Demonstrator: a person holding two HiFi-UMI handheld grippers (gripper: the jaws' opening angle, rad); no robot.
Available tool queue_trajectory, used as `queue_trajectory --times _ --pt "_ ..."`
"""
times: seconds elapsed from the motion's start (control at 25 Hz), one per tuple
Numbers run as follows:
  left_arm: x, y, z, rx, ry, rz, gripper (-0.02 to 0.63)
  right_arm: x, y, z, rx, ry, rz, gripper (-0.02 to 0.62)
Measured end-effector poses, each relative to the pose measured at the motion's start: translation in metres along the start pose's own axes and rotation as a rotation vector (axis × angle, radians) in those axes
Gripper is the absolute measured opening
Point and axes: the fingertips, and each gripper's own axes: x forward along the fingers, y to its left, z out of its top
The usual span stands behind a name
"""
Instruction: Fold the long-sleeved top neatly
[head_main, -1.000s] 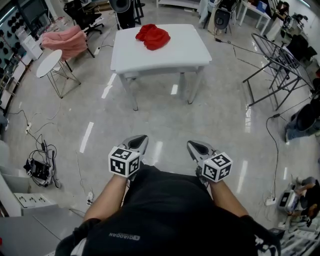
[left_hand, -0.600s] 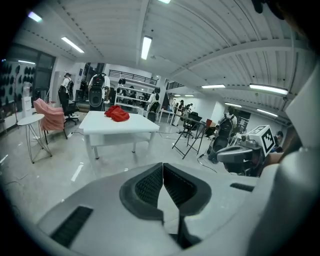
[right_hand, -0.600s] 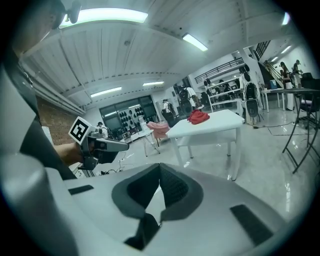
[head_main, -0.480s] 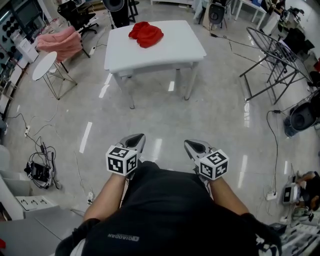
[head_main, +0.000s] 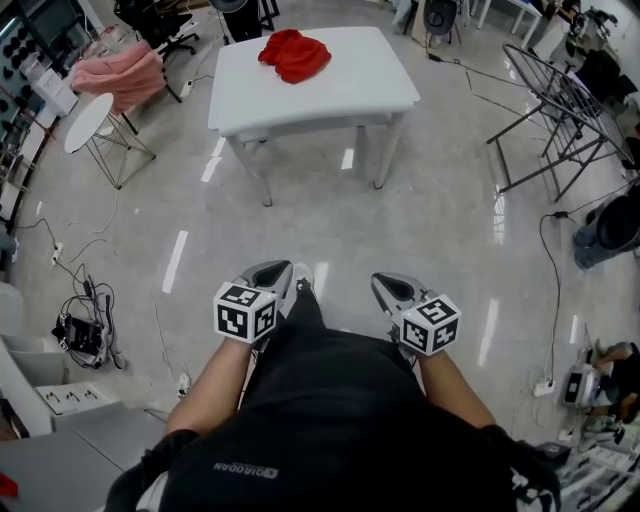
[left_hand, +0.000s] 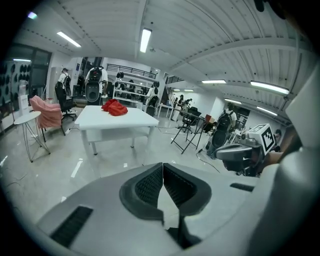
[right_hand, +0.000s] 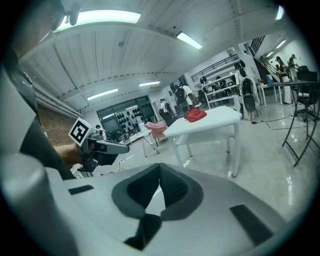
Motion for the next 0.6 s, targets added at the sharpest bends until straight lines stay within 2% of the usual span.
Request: queue_trajectory --times 0.24,0.52,0.6 --pt "0.022 0.023 0.01 -0.02 0.01 -0.009 0.006 0.028 -0.017 0.015 0.007 0.019 -0.006 0.005" --pt "0.056 0.073 0.052 -0.011 -0.005 -0.001 0.006 0.081 -0.045 0.055 -0.002 0.044 -0.01 0.005" --pt "0.067 0.091 0.068 -0.035 -0.015 -0.016 0.006 0.1 -0.052 0.07 -0.008 0.052 -0.01 0.005"
